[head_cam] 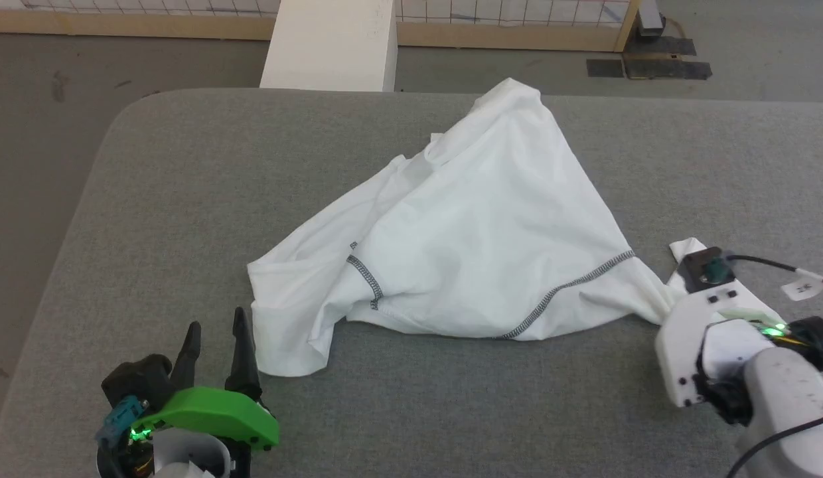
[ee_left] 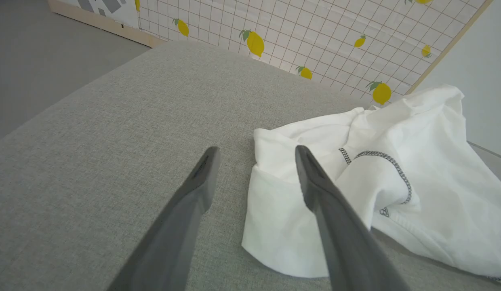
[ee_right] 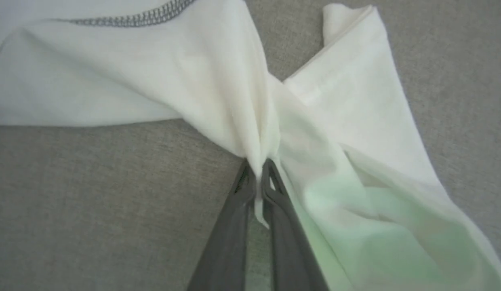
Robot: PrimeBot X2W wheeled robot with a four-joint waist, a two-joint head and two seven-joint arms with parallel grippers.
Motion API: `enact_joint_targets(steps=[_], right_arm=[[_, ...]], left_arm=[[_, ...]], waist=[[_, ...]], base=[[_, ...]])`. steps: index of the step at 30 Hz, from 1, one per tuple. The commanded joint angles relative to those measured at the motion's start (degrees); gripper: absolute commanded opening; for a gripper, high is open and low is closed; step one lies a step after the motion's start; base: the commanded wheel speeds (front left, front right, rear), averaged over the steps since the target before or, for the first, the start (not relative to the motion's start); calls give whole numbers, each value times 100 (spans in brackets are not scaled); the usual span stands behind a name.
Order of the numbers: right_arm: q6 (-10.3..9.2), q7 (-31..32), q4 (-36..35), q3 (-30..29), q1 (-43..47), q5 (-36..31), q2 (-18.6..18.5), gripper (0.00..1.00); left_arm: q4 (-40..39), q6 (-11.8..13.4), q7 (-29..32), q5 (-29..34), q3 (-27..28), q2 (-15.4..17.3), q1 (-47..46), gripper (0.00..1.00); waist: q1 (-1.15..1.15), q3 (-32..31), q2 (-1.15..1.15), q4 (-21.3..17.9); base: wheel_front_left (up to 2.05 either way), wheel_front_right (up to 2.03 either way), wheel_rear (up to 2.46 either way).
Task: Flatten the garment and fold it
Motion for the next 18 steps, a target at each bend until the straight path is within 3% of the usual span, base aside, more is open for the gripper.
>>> enact_joint_targets(steps=[1, 6, 11, 12, 13, 15, 18], right_arm=[[-9, 89, 22, 2, 28, 100, -197, 0], [-9, 428, -138, -192, -30, 269, -959, 0], [-9, 350, -110, -580, -179, 43, -1149, 0], [-9, 263, -78, -679, -202, 16, -1090, 11], [-9, 214, -63, -714, -206, -22, -1043, 94], [-9, 102, -68, -838, -208, 18, -877, 100], [-9, -152, -227, -1127, -176, 199, -609, 100]], left_arm=[[16, -23, 17, -36, -23, 5, 19, 100], [29, -53, 85, -20, -109, 33, 1, 100], [25, -62, 154, -17, -173, 47, -25, 100], [26, -69, 167, -18, -189, 48, -40, 100], [30, -76, 183, -20, -203, 49, -51, 100], [34, -85, 223, -31, -227, 55, -66, 100], [22, -97, 318, -36, -273, 84, -83, 100]], waist=[[0, -31, 0, 23], [0, -98, 0, 48], [0, -98, 0, 45], [0, -100, 0, 51], [0, -104, 0, 54], [0, -119, 0, 49], [0, -184, 0, 23]], base=[[0, 0, 0], [0, 0, 0], [0, 0, 0], [0, 0, 0], [0, 0, 0], [0, 0, 0], [0, 0, 0]])
